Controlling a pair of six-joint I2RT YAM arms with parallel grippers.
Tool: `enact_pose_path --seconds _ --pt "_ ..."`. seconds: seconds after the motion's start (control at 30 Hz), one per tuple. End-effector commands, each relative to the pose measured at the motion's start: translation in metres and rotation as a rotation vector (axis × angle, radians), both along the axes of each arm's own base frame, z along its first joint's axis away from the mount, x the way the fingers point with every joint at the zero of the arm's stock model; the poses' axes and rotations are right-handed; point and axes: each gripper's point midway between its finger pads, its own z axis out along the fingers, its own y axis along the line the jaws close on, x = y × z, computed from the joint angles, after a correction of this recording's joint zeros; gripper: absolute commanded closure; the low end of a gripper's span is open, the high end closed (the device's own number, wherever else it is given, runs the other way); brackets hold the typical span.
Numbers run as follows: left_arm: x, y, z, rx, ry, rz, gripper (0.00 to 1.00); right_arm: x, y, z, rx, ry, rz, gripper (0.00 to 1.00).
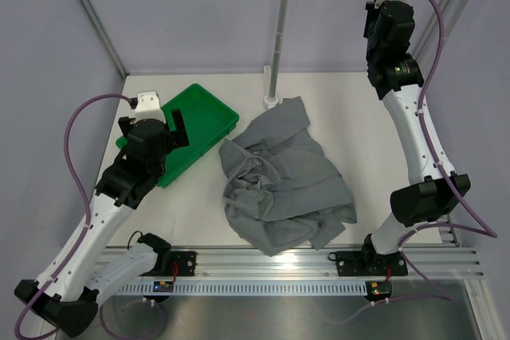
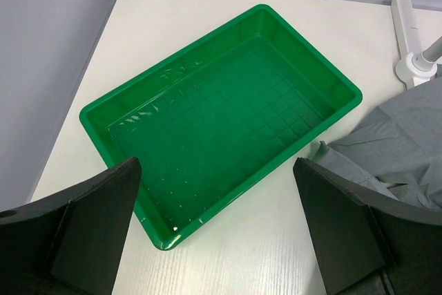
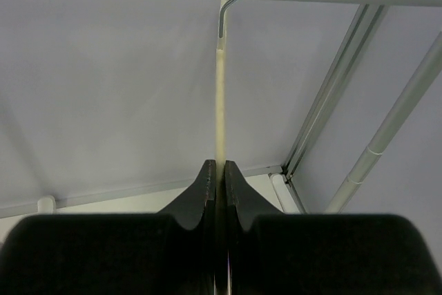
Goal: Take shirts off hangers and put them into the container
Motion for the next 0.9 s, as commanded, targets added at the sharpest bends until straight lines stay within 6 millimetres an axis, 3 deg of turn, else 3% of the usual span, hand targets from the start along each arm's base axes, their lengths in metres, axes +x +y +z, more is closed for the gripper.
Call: enact_pose_path --seconds 0.0,0.23,0.4,0.5,0.53,0.6,0.63,0.67,0.77,0.87 --pt "0.005 0.001 0.011 -0.01 -0.043 0.01 0.01 0.001 0.005 0.022 0.027 -0.065 0.039 1.0" --pt "0.005 0.001 0.009 -0.012 -0.036 0.006 0.01 -0.009 0.007 -0.012 0.047 0.007 0.054 1.0" --pt "0.006 0.001 0.01 -0.016 -0.038 0.005 0.01 -0.018 0.011 -0.019 0.059 0.023 0.083 0.99" --pt "0.006 0.001 0.01 -0.019 -0.038 0.003 0.01 -0.025 0.013 -0.02 0.066 0.027 0.101 0.86" --pt "0.006 0.0 0.009 -0.019 -0.036 0.0 0.01 -0.028 0.014 -0.019 0.065 0.026 0.114 0.71" --pt "0.007 0.0 0.009 -0.02 -0.034 -0.001 0.01 -0.033 0.015 -0.018 0.067 0.022 0.12 0.55" --pt "0.007 0.0 0.009 -0.021 -0.034 -0.003 0.01 -0.038 0.014 -0.014 0.069 0.015 0.124 0.4" --pt "0.007 -0.001 0.008 -0.022 -0.032 -0.004 0.01 -0.04 0.014 -0.013 0.073 0.012 0.122 0.33" --pt "0.008 -0.002 0.007 -0.025 -0.027 -0.012 0.01 -0.055 0.013 -0.003 0.094 -0.008 0.132 0.14" --pt "0.009 -0.006 0.008 -0.034 -0.028 -0.037 0.01 -0.077 0.016 0.012 0.137 -0.028 0.165 0.05"
